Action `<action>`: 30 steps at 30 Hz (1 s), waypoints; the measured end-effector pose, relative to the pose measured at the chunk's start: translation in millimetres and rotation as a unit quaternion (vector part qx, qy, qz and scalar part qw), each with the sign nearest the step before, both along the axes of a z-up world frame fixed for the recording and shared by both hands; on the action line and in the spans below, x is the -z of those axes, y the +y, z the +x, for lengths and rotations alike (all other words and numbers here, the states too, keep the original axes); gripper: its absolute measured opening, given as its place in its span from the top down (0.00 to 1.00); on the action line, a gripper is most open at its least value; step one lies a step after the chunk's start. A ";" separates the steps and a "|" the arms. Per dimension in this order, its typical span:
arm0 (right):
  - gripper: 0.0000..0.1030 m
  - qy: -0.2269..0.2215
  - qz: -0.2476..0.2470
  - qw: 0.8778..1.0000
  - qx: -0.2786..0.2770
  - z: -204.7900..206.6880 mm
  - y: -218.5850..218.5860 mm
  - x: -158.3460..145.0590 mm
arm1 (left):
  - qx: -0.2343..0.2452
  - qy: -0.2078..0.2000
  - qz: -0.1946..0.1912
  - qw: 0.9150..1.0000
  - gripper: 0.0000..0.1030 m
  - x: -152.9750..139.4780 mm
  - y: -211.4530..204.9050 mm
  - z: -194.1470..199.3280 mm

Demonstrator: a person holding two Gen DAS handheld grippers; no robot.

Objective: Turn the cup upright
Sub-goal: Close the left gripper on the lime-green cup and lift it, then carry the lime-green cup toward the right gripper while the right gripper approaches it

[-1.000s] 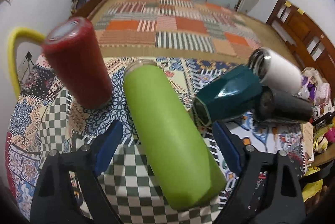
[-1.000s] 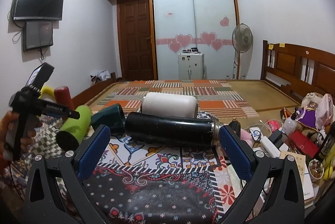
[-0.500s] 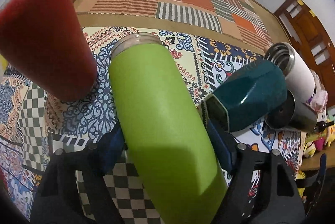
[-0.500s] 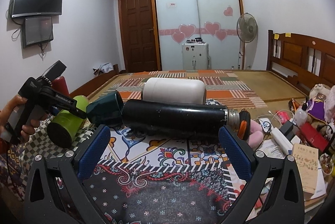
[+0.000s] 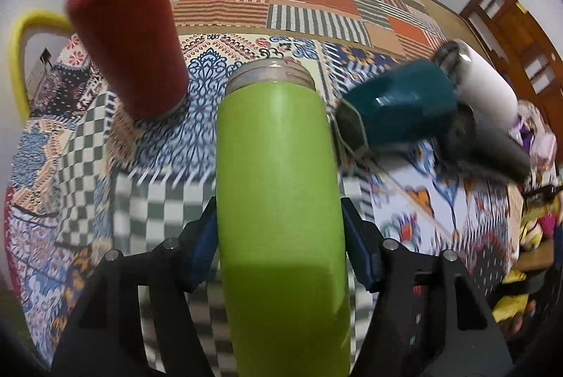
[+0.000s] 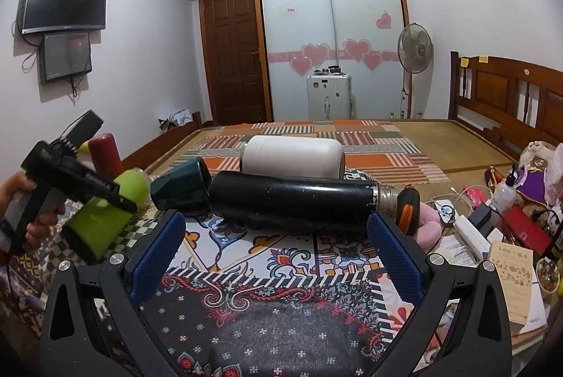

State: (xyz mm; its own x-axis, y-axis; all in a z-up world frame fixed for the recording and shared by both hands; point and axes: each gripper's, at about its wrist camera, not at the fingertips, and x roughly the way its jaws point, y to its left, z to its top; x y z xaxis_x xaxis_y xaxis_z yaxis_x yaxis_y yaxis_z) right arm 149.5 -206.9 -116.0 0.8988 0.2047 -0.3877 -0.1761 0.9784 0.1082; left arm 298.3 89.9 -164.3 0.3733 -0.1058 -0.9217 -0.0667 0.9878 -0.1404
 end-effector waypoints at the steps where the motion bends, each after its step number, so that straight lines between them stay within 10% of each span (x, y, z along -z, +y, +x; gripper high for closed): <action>1: 0.00 -0.002 0.000 1.000 0.000 -2.4 -0.2 -2.1 | 0.004 -0.002 0.004 1.000 0.38 -2.6 -2.2 -5.3; 15: 0.00 -0.045 0.009 0.999 0.006 -38.8 -9.0 -32.5 | 0.101 -0.034 -0.004 0.994 0.39 -60.9 -71.5 -86.6; 30: 0.00 -0.054 -0.004 0.998 0.031 -42.4 -25.2 -30.8 | 0.157 -0.002 -0.027 0.987 0.39 -25.6 -136.1 -54.0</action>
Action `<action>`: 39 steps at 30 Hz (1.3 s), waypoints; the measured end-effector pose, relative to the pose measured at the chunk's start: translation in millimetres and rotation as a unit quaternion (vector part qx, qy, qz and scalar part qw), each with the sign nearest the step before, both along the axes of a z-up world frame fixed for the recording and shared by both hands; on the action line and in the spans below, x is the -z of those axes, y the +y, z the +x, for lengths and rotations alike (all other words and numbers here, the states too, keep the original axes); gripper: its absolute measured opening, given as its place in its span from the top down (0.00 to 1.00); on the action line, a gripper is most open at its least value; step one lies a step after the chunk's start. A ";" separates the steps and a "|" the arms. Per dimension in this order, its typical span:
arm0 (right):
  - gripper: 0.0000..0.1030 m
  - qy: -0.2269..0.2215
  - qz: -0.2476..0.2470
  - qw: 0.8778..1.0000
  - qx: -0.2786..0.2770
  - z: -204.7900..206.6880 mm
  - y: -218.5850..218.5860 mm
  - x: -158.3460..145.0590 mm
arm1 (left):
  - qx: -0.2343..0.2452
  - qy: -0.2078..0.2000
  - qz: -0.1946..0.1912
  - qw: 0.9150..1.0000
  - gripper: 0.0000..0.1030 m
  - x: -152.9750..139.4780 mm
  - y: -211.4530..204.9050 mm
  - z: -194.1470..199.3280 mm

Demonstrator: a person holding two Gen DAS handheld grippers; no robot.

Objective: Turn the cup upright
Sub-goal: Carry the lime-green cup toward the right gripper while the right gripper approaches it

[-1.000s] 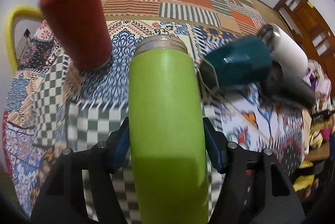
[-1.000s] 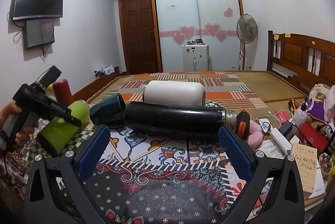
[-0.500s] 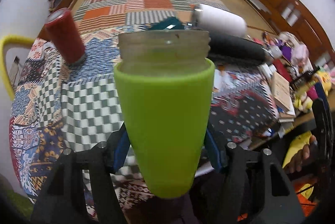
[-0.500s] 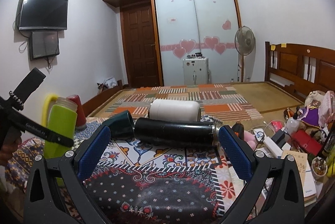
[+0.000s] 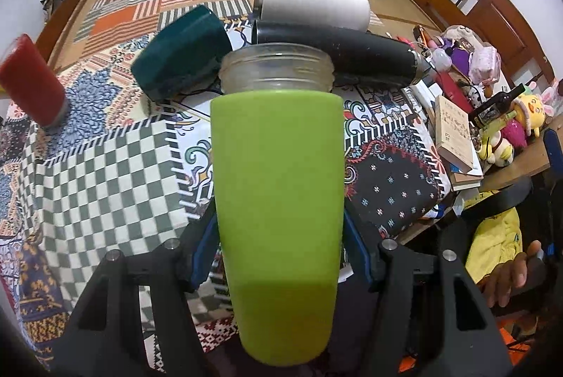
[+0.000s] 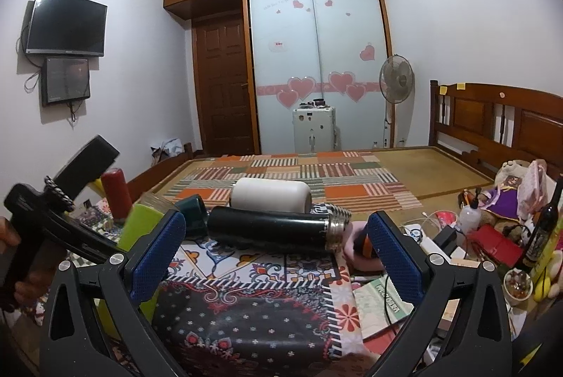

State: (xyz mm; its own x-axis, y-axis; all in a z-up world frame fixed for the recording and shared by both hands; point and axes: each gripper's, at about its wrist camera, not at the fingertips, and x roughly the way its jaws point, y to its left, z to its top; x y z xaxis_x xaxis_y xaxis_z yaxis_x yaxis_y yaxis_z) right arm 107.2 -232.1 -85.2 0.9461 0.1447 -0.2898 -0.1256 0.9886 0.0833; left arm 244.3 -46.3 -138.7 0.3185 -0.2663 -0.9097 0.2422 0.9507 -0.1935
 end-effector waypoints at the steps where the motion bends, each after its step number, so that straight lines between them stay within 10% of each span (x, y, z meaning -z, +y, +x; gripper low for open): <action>1: 0.00 0.002 -0.001 1.000 0.000 -1.1 -0.6 0.8 | 0.000 0.002 -0.002 1.000 0.39 3.2 0.1 2.8; 18: 0.00 0.047 -0.020 0.998 -0.022 22.8 18.6 26.0 | -0.004 0.004 -0.016 1.000 0.38 25.5 5.0 27.6; 39: 0.00 0.080 -0.072 0.990 -0.093 45.7 95.6 16.2 | -0.055 -0.204 0.044 0.976 0.29 -37.5 106.1 -58.4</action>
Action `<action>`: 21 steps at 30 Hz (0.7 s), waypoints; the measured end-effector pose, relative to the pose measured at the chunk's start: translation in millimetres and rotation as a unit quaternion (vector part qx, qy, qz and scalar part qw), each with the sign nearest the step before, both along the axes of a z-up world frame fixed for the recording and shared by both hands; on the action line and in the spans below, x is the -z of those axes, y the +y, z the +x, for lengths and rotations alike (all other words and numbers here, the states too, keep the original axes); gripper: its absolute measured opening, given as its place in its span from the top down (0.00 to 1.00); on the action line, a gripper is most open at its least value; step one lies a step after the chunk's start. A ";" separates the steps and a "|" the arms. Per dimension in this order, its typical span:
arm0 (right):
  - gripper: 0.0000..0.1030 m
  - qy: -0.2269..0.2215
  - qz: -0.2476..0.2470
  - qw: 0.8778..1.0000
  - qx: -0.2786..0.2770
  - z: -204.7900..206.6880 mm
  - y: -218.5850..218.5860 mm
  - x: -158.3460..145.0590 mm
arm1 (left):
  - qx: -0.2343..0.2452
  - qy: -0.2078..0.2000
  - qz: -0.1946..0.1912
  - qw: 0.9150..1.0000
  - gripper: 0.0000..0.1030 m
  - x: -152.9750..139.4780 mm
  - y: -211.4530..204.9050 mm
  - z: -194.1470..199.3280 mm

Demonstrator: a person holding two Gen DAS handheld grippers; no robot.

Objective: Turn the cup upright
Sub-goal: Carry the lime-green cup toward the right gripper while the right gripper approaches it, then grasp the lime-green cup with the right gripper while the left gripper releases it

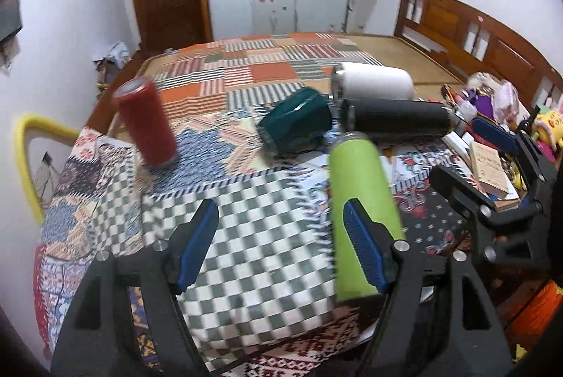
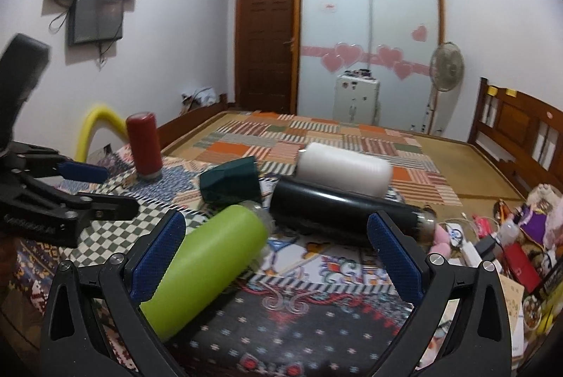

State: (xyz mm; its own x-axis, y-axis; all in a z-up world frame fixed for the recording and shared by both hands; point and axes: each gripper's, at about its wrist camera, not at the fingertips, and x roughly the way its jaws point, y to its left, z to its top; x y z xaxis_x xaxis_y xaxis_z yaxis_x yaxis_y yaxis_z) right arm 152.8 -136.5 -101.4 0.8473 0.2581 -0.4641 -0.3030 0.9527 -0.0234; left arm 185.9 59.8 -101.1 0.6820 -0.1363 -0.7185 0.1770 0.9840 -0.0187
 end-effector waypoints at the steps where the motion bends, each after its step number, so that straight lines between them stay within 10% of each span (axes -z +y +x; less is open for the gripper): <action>1: 0.00 0.008 -0.004 1.000 -0.005 4.3 5.4 2.4 | -0.002 -0.001 -0.004 1.000 0.29 2.9 6.7 -2.3; 21: 0.00 0.203 -0.061 0.975 -0.066 55.7 67.1 53.0 | -0.033 -0.048 -0.021 0.998 0.21 45.8 52.1 -26.6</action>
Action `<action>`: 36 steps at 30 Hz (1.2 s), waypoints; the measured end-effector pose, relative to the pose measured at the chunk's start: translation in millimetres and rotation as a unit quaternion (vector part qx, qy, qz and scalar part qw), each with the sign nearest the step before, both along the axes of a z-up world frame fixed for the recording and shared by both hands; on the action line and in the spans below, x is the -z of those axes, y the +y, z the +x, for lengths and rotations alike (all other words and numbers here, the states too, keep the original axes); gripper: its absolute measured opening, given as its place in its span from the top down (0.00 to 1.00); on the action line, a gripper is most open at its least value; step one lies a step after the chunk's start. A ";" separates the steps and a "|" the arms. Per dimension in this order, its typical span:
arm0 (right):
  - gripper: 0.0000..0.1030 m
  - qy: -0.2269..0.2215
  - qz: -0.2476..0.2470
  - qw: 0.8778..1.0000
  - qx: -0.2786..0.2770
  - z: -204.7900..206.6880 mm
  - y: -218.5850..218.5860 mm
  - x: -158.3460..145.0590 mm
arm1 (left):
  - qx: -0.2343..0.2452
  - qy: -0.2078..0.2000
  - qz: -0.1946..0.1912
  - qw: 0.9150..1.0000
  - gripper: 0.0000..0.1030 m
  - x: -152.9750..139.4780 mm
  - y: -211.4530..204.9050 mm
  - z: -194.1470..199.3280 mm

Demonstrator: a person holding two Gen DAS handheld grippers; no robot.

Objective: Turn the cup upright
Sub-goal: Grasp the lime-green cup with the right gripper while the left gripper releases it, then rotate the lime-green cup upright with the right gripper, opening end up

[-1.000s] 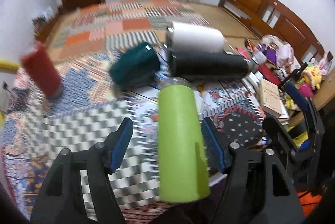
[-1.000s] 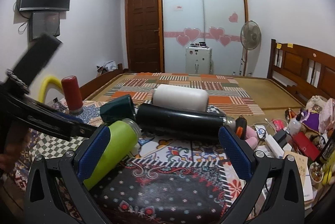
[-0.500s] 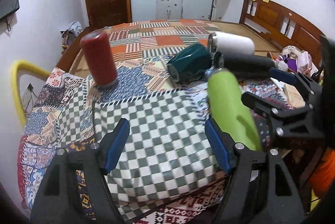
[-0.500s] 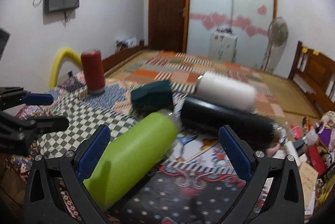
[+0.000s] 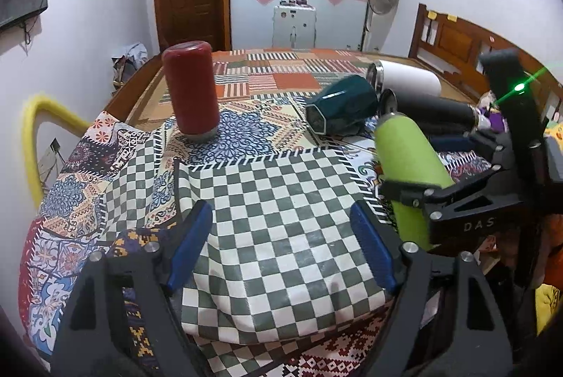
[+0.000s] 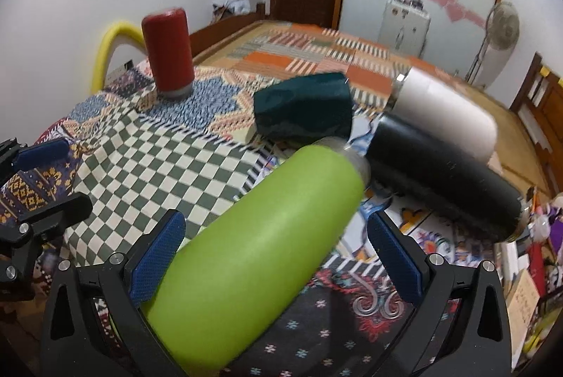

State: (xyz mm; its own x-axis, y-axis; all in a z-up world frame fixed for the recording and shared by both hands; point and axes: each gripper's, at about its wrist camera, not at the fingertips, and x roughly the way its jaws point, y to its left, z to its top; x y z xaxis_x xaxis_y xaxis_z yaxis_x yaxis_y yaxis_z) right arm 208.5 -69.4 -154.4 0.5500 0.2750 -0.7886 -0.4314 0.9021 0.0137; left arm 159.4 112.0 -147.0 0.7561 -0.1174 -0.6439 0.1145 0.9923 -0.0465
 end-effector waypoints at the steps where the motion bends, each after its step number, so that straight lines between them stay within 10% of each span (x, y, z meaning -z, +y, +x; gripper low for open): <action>1: 0.00 0.013 -0.002 1.000 0.002 2.5 0.6 3.5 | -0.003 -0.003 -0.003 1.000 0.21 0.3 2.1 -0.9; 19: 0.04 0.181 -0.009 0.982 -0.043 34.0 13.0 23.3 | -0.010 -0.017 -0.001 1.000 0.19 14.1 5.7 -1.8; 29: 0.36 0.182 -0.011 0.981 -0.071 28.5 18.7 14.6 | -0.012 -0.021 0.003 1.000 0.19 9.5 2.7 -2.1; 36: 0.39 0.153 0.001 0.985 -0.076 12.4 2.5 -0.3 | -0.013 -0.032 0.006 0.999 0.19 -2.5 -3.8 -4.0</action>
State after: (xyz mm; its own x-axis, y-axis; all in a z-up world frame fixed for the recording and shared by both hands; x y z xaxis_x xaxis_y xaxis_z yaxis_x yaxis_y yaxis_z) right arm 220.9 -66.8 -154.2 0.2401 0.3369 -0.9104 -0.5365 0.8277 0.1648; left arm 155.4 108.1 -144.4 0.7988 -0.0903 -0.5948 0.0918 0.9954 -0.0278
